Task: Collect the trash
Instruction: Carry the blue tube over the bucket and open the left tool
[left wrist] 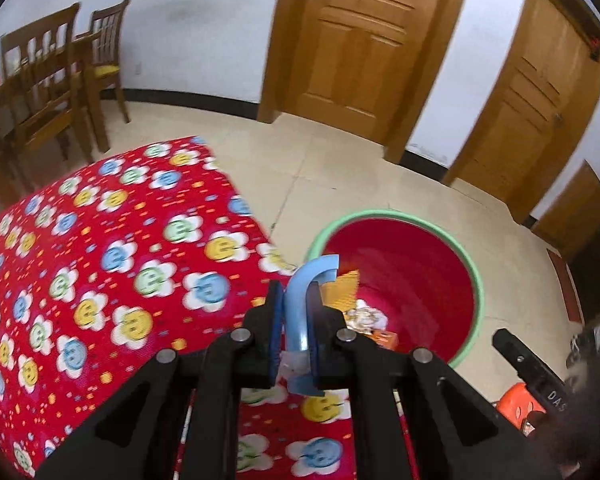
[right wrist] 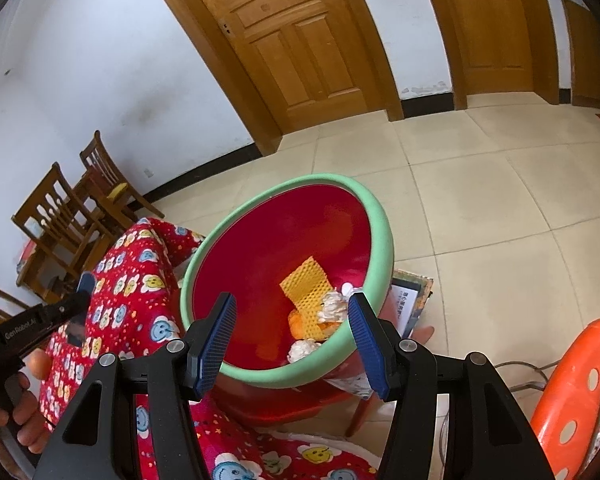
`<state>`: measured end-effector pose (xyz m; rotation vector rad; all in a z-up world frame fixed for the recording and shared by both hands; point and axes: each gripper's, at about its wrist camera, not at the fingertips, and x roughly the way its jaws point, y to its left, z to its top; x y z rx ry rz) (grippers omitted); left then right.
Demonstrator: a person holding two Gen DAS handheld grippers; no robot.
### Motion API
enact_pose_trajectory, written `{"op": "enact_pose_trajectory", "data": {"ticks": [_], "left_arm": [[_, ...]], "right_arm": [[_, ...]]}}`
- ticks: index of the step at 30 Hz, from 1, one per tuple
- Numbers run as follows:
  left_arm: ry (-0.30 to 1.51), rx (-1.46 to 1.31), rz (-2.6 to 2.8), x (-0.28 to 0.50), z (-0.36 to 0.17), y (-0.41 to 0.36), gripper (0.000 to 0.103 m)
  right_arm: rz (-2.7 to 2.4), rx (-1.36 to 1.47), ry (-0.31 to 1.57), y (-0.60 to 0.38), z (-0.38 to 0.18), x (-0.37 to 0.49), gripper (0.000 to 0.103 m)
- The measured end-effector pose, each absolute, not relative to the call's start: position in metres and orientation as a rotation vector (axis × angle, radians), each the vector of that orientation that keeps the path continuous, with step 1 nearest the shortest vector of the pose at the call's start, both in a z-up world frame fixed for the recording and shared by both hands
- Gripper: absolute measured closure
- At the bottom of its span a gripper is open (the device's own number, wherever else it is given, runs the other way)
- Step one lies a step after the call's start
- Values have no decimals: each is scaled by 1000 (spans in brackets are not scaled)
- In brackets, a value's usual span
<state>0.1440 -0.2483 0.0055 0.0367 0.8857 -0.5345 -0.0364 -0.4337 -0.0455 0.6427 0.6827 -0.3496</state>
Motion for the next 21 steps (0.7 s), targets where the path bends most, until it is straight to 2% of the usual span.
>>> {"op": "enact_pose_trajectory", "data": {"ticks": [21], "left_arm": [[939,140,-643,160,-41,-338,93]], "right_arm": [[-434,679,680,-463,-60,-46,44]]}}
